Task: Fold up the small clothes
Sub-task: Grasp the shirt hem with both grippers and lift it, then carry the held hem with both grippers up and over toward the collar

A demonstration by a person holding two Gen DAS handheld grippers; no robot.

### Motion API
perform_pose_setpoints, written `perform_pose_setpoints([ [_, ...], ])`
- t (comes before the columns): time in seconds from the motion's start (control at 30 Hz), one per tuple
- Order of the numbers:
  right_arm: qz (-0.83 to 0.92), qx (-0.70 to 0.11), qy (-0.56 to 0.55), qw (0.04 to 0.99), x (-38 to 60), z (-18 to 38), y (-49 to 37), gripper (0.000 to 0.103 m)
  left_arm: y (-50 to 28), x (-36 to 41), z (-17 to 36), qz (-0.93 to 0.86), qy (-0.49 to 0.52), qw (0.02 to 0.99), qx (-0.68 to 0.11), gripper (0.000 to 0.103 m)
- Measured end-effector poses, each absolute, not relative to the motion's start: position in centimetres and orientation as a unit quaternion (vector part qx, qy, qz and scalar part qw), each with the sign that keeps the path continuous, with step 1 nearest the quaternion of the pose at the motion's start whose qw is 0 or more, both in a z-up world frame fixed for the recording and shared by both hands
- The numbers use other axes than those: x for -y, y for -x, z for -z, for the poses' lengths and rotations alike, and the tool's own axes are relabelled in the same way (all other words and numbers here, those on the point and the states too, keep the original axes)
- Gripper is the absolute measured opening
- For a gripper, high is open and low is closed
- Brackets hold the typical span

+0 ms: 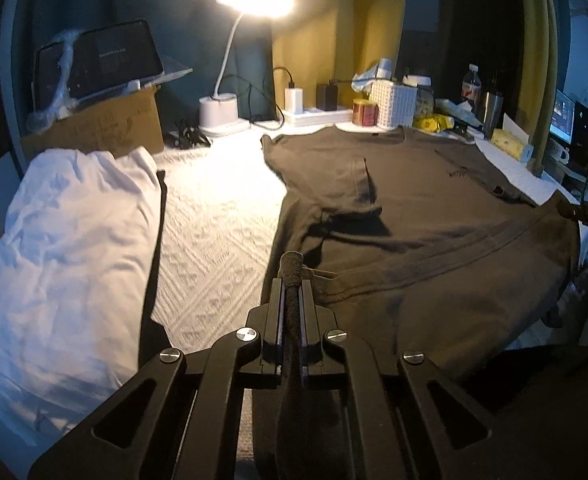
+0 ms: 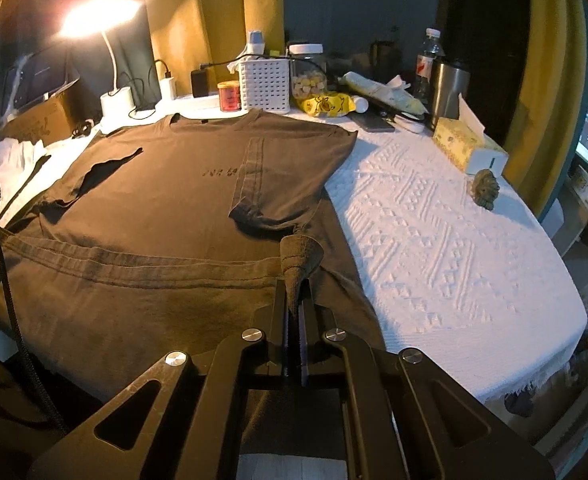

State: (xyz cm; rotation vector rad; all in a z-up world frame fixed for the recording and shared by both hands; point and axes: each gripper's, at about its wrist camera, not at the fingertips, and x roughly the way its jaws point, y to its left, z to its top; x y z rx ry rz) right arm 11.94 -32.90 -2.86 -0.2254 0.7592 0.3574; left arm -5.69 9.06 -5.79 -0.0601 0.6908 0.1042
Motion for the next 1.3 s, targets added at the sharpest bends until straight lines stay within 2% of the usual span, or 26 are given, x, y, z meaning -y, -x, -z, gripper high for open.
perform_pose_setpoints([
  [1.3,-0.145,-0.326,0.056,0.932,35.2,-1.0,-15.8,0.004,-0.9,-10.6,-0.7,-0.056,0.001,0.957,-0.285,0.004],
])
